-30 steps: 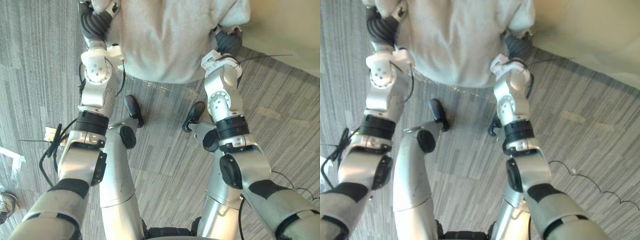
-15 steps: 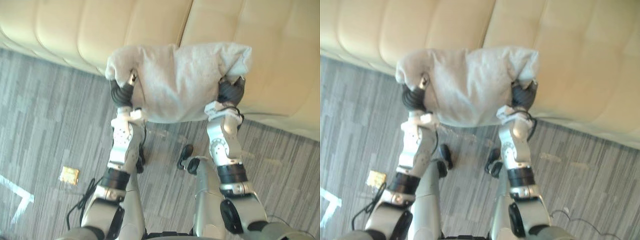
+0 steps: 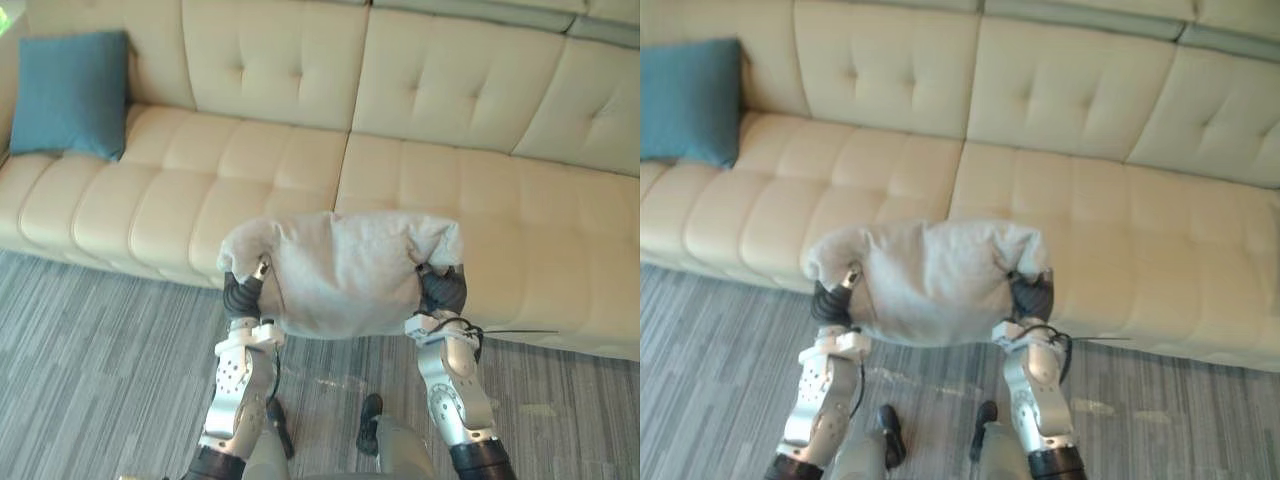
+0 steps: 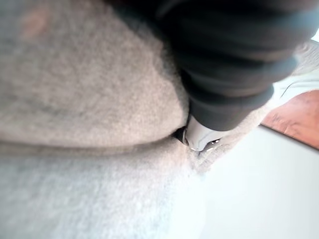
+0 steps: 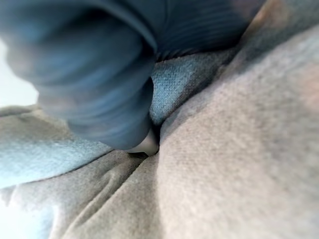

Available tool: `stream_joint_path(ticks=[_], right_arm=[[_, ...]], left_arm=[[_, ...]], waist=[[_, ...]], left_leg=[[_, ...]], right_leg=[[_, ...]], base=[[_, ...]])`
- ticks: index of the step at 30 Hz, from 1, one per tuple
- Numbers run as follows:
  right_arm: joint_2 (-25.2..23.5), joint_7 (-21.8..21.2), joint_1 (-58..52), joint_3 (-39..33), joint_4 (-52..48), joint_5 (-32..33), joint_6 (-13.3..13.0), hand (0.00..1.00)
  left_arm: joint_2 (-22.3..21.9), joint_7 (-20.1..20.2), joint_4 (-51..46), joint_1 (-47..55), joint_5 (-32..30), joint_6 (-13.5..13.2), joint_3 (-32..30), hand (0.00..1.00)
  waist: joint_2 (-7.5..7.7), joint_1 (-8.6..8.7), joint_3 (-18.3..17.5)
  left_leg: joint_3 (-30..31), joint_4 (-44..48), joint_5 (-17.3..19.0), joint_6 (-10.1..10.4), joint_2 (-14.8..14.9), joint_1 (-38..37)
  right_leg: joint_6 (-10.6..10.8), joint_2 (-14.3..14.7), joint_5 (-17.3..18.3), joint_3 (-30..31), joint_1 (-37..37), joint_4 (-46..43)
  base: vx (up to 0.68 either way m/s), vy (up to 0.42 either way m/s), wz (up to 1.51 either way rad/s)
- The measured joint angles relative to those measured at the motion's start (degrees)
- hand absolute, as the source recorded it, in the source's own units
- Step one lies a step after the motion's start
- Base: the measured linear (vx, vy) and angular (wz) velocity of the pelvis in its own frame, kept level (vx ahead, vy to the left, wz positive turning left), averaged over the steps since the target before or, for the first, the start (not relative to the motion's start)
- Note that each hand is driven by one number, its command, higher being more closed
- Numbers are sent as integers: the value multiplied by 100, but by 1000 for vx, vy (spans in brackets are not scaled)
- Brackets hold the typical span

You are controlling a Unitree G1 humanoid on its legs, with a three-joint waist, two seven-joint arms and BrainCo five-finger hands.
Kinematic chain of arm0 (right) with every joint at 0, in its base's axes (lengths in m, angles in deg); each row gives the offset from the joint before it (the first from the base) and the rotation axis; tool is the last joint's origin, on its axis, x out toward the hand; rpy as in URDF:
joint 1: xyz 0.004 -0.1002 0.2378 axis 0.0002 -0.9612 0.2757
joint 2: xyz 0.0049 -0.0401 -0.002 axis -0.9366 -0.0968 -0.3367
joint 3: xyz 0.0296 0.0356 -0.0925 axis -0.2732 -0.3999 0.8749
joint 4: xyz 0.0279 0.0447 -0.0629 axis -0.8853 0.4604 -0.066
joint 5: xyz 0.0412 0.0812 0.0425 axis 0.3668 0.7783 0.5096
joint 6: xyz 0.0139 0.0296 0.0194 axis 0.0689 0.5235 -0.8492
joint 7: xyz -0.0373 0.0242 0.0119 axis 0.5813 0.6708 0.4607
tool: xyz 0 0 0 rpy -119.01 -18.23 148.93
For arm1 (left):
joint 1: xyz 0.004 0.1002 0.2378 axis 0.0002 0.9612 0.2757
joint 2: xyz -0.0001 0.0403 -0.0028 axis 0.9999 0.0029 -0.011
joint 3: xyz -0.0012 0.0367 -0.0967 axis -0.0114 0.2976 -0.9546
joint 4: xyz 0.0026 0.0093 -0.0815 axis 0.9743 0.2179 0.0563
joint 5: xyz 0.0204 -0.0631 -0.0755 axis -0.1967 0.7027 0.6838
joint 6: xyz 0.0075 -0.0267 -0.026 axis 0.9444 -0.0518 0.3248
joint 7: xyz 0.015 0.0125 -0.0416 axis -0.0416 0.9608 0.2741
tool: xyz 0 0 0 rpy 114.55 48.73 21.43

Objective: Pick up cushions and gather them together orderly.

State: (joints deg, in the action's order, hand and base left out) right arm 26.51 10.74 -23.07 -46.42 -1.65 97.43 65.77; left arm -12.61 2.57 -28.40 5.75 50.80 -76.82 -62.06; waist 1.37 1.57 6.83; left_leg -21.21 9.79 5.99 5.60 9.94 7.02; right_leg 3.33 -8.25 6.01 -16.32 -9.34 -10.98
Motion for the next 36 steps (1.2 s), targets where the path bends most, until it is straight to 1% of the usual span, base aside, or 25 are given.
stream_joint_path(ticks=[5,7,8,9,11,12,13,14,15,16,17,18,19,20,21,23,25,26,28,30,31,32,33,35,36], right_arm=[[100,-87,-102,1,0,-43,11,100],[103,-105,-119,2,0,-42,12,100],[102,-107,-125,2,0,-42,12,100],[99,-148,-164,13,0,-42,14,100],[149,-244,-227,12,-4,-42,13,100],[181,-266,-257,13,-4,-36,17,100],[177,-267,-263,13,-4,-29,34,100],[162,-266,-265,10,-5,-24,63,100],[182,-266,-256,-11,-8,-21,68,100],[196,-265,-192,-66,-8,-22,67,100],[215,-265,-150,-67,-4,-23,69,100],[246,-265,-93,-65,3,-33,81,100],[331,-265,-53,-46,4,-44,110,100],[372,-265,-52,-33,11,-48,121,100],[302,-267,-51,-24,95,-59,133,100],[287,-267,0,0,245,-63,168,100],[222,-269,169,4,353,-105,176,100],[174,-275,256,5,539,-126,176,100],[113,-296,313,12,742,-239,175,100],[112,-353,354,18,752,-307,164,100],[119,-389,388,19,778,-329,160,100],[107,-367,389,12,799,-448,128,100],[207,-357,410,8,843,-520,113,100],[327,-358,433,10,939,-512,179,100],[438,-363,420,7,939,-510,309,100]], left_arm=[[61,27,-3,181,-3,82,103,100],[99,44,-27,233,-5,82,121,100],[103,48,-30,241,-5,82,121,100],[132,62,-34,273,-5,83,121,100],[128,89,-58,357,-6,79,121,100],[124,108,-55,396,-6,96,121,100],[133,138,-56,432,-6,103,115,100],[127,156,-61,467,-6,128,105,100],[114,173,-62,478,-6,171,117,100],[89,205,-66,484,-6,224,143,100],[82,208,-66,491,-6,269,149,100],[78,208,-77,507,-6,293,149,100],[80,208,-193,575,-7,313,152,100],[90,208,-315,655,-18,312,153,100],[152,211,-351,687,-55,306,147,100],[198,211,-383,651,-77,311,138,100],[360,211,-384,597,-82,305,128,100],[418,211,-356,610,-84,333,125,100],[416,211,-368,622,-165,321,82,100],[430,215,-393,587,-187,219,-6,100],[477,211,-374,536,-238,196,-28,100],[496,182,-377,510,-367,235,-37,100],[435,185,-260,422,-446,289,-20,100],[278,192,-160,420,-457,369,-19,100],[187,211,-143,412,-450,384,-19,100]], waist=[[0,102,-190],[9,124,-223],[5,122,-222],[-10,103,-211],[-122,54,-167],[-271,7,-127],[-333,-13,-111],[-304,-44,-92],[-288,-68,-96],[-282,-79,-92],[-277,-108,-92],[-281,-167,-95],[-330,-252,-127],[-427,-267,-185],[-311,-347,-198],[-107,-341,-284],[16,-313,-245],[12,-249,-239],[-46,-230,-281],[-79,-218,-323],[6,-192,-382],[109,-183,-427],[176,-174,-434],[-42,-202,-433],[-184,-209,-440]], left_leg=[[-10,-257,-4,15,-62,-548],[-11,187,140,-22,13,-518],[-12,490,230,-54,84,-435],[31,1590,380,-255,345,-52],[178,2899,371,-407,759,360],[394,3536,268,-566,979,541],[633,3934,19,-718,1054,722],[851,4377,-167,-610,1043,1064],[924,4442,135,-400,943,1255],[1000,4034,668,-261,538,1450],[1088,3577,887,-244,214,1562],[1166,3063,938,-173,-53,1628],[1284,2007,719,-100,-367,1576],[1350,1422,345,-293,-453,1516],[1357,1549,183,-413,-511,1431],[1052,1508,408,-525,-586,1180],[908,1420,532,-672,-685,784],[904,1285,565,-723,-700,446],[908,918,564,-721,-610,-127],[933,609,539,-679,-541,-353],[964,519,501,-614,-547,-339],[1004,538,509,-580,-596,-298],[1225,546,730,-268,-724,-365],[1267,542,748,-228,-506,-413],[1343,445,736,-201,-374,-569]], right_leg=[[-2,41,-2,203,384,176],[-4,52,1,272,543,237],[-4,72,8,289,573,239],[-20,136,34,314,712,287],[-46,306,250,364,919,324],[-151,469,422,483,985,287],[-215,548,496,581,1049,258],[-262,524,532,683,1125,315],[-277,503,542,734,1125,342],[-282,398,570,815,1120,352],[-281,323,585,912,1120,372],[-266,283,578,995,1120,386],[-111,279,626,1092,1131,342],[0,335,777,1208,1146,205],[96,282,939,1392,1121,-48],[180,76,1010,1531,609,-1231],[508,-201,783,1476,-3,-2832],[424,-309,848,1332,-147,-3422],[116,-341,1022,921,-307,-3775],[23,-235,1072,761,-606,-3149],[-3,-73,954,872,-684,-2187],[-61,5,598,969,-633,-1426],[-46,-10,-225,1027,-587,-706],[-85,168,-351,926,-310,-322],[-151,348,-484,762,120,226]], base=[[144,10,-22],[99,-4,-16],[76,-33,-21],[74,-36,-26],[78,-28,-40],[48,-6,-53],[88,22,-47],[160,23,-29],[193,26,-23],[202,24,-28],[222,51,-46],[290,84,-75],[352,150,-83],[340,159,-93],[391,141,-65],[399,124,-51],[357,129,-34],[336,96,-19],[300,42,-12],[305,-49,3],[230,-105,27],[229,-146,50],[245,-139,36],[264,-126,17],[205,-93,17]])
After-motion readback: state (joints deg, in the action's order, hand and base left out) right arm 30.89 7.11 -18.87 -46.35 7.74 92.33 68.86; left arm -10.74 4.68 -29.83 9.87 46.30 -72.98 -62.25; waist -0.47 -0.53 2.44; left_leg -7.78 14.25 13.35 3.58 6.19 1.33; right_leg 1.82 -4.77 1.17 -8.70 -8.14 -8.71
